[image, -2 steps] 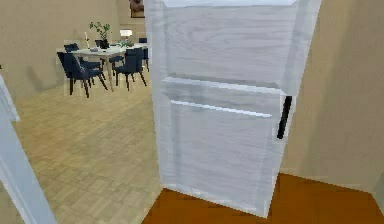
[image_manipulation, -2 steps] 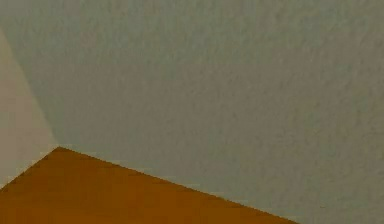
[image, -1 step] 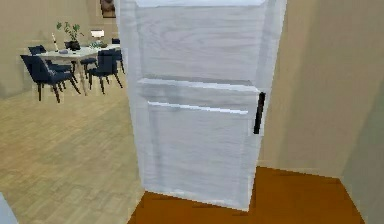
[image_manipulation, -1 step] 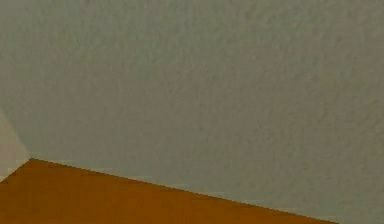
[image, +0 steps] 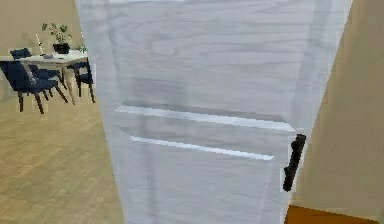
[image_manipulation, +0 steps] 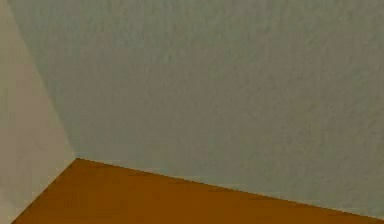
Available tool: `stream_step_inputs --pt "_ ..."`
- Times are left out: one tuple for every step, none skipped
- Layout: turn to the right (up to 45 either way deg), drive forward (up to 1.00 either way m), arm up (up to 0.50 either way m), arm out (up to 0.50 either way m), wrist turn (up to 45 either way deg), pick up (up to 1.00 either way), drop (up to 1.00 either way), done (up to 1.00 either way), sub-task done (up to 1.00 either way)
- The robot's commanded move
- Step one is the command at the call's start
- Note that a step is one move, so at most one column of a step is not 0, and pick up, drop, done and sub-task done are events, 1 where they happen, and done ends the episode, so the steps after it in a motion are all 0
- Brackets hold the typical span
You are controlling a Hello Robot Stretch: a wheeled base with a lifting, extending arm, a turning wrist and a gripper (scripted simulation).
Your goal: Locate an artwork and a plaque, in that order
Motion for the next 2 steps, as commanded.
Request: stream_step_inputs --pt "15.0 0.0 0.0 0.0 0.0 0.0 0.0 0.0 0.0" --pt "0.0 0.05 0.0 0.0 0.0 0.0 0.0 0.0 0.0"
